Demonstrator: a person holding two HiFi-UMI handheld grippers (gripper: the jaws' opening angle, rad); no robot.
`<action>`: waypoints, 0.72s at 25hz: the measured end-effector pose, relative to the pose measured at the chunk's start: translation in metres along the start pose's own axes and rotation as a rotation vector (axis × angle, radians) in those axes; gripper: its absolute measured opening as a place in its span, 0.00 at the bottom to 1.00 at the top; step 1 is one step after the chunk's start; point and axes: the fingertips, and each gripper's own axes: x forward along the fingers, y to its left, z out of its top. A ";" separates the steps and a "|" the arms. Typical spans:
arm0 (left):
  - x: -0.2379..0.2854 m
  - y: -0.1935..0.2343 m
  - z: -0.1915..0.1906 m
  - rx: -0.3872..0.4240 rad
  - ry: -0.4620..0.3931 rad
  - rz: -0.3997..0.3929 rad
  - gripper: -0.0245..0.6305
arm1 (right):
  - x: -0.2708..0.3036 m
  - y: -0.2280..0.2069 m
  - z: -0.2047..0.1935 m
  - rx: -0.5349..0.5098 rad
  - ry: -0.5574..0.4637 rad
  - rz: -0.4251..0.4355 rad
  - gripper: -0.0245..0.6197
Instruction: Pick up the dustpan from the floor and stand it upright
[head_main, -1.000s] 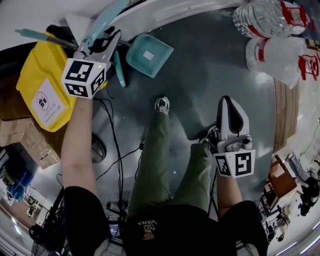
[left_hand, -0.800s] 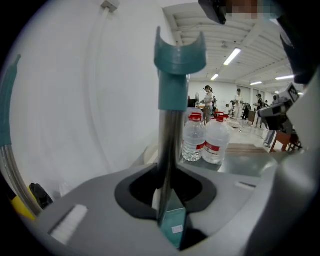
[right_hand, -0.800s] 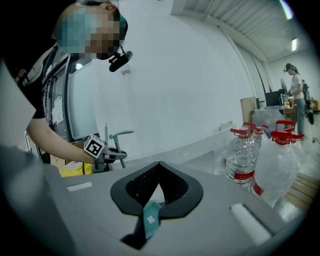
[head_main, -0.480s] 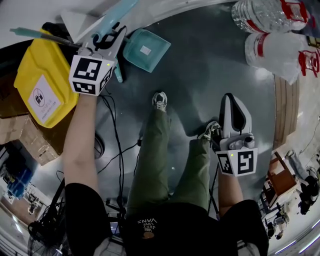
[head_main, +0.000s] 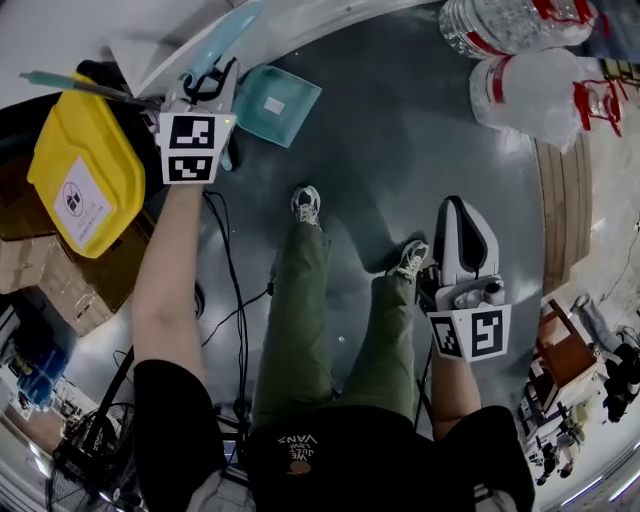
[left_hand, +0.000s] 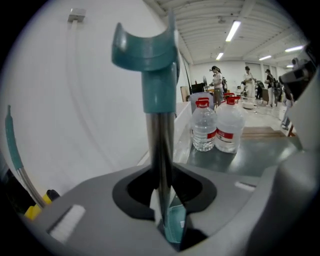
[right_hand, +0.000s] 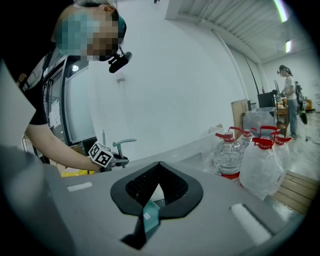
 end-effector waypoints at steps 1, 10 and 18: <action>0.001 -0.001 -0.001 -0.010 0.009 0.005 0.24 | -0.005 -0.003 0.002 0.001 -0.001 -0.003 0.04; -0.016 0.000 -0.013 -0.100 0.099 0.105 0.39 | -0.051 -0.029 0.027 0.000 -0.025 -0.004 0.04; -0.092 -0.021 -0.009 -0.250 0.101 0.192 0.42 | -0.091 -0.038 0.086 -0.039 -0.073 0.058 0.04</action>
